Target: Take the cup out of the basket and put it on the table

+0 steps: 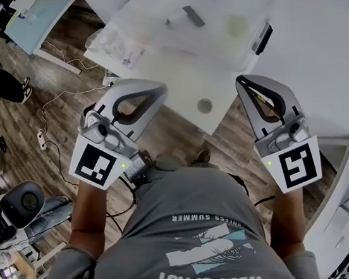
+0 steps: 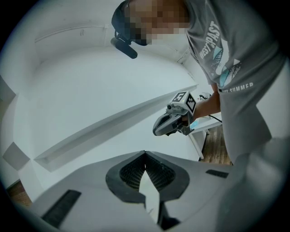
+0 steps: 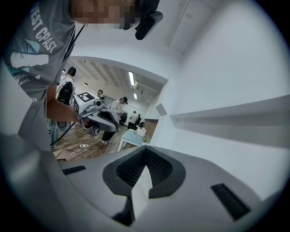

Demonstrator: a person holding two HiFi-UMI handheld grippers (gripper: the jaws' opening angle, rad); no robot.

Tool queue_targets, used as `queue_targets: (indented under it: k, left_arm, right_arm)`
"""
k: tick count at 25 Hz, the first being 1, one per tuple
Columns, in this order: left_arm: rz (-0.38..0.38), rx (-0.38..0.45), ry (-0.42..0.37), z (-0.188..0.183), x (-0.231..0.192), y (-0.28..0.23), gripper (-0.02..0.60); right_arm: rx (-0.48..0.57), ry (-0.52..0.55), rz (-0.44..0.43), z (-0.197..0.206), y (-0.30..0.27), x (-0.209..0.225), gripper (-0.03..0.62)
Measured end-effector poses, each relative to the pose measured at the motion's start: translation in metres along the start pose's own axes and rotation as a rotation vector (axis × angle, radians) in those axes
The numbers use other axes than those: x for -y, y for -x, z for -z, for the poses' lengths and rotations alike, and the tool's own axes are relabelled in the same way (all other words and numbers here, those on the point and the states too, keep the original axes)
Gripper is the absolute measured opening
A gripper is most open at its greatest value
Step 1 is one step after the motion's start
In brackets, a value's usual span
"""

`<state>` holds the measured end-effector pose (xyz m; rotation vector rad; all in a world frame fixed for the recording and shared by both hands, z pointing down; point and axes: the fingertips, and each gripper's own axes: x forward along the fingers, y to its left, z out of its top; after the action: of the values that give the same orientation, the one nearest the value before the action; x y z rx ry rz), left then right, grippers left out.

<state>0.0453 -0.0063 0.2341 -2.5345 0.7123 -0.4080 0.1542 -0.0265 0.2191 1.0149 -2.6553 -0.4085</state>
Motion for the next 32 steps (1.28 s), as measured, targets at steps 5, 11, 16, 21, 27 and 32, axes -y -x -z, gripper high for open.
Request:
queue_targets:
  k: [5,11,16,21,27,32]
  left_arm:
    - [0.021,-0.012,-0.004,-0.002,-0.002,-0.024,0.009]
    - [0.038,0.018,-0.011,0.013,-0.024,-0.042,0.009]
    - [0.063,0.07,0.001,0.028,-0.054,-0.057,0.009]
    - [0.08,0.11,0.003,0.048,-0.088,-0.064,0.009]
    - [0.111,0.167,0.03,0.074,-0.117,-0.065,0.009]
    - [0.125,0.156,0.08,0.097,-0.128,-0.064,0.009]
  right_arm:
    - [0.001,-0.023,0.002,0.011,0.0,0.023,0.012]
    - [-0.02,-0.008,0.035,0.02,-0.018,0.04,0.012]
    - [-0.074,0.01,0.071,0.02,-0.041,0.058,0.012]
    - [-0.111,0.048,0.094,0.021,-0.077,0.072,0.012]
    - [-0.21,0.069,0.113,0.032,-0.119,0.084,0.012]
    - [-0.258,0.089,0.112,0.042,-0.147,0.097,0.012]
